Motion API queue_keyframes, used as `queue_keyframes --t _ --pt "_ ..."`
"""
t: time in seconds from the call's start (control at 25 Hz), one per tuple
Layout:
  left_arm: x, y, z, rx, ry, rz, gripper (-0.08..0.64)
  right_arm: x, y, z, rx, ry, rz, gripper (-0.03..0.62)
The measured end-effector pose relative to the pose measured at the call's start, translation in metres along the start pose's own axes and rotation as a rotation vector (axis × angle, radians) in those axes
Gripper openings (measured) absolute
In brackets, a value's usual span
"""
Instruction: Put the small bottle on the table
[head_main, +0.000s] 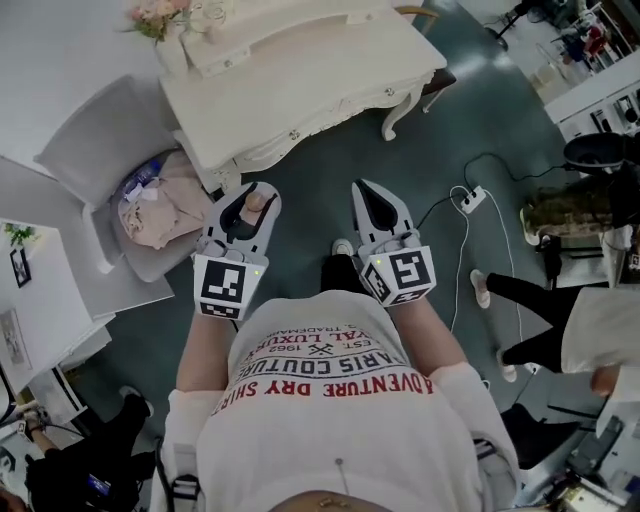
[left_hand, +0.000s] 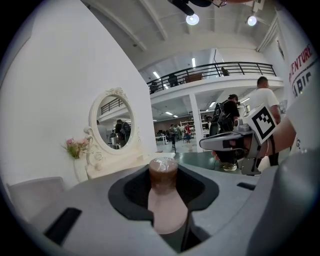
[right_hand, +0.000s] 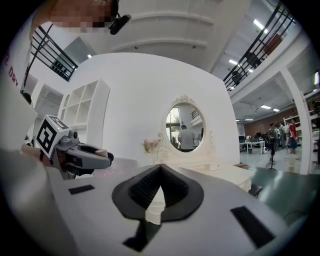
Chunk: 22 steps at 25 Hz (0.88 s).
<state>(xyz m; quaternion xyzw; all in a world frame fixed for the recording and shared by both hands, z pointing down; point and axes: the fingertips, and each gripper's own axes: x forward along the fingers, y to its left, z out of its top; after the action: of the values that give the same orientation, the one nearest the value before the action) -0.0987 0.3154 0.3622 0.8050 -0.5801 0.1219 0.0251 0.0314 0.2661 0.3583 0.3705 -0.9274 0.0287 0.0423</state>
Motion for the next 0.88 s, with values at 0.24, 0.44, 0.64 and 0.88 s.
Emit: queue_keyframes --t 0.24,0.44,0.64,0.88 --pt "0.089 0.011 0.022 -0.020 0.013 0.065 0.140 0.053 -0.083 0.011 -0.001 0.006 0.064 -0.002" --pt "0.177 0.017 0.039 -0.038 0.016 0.115 0.140 0.096 -0.162 0.013 -0.025 0.020 0.112 -0.002" --pt "0.255 0.016 0.048 -0.036 0.020 0.129 0.140 0.131 -0.234 0.010 -0.018 0.022 0.129 -0.002" --pt "0.326 0.019 0.054 -0.046 0.045 0.108 0.140 0.163 -0.301 0.004 0.006 0.043 0.104 -0.002"
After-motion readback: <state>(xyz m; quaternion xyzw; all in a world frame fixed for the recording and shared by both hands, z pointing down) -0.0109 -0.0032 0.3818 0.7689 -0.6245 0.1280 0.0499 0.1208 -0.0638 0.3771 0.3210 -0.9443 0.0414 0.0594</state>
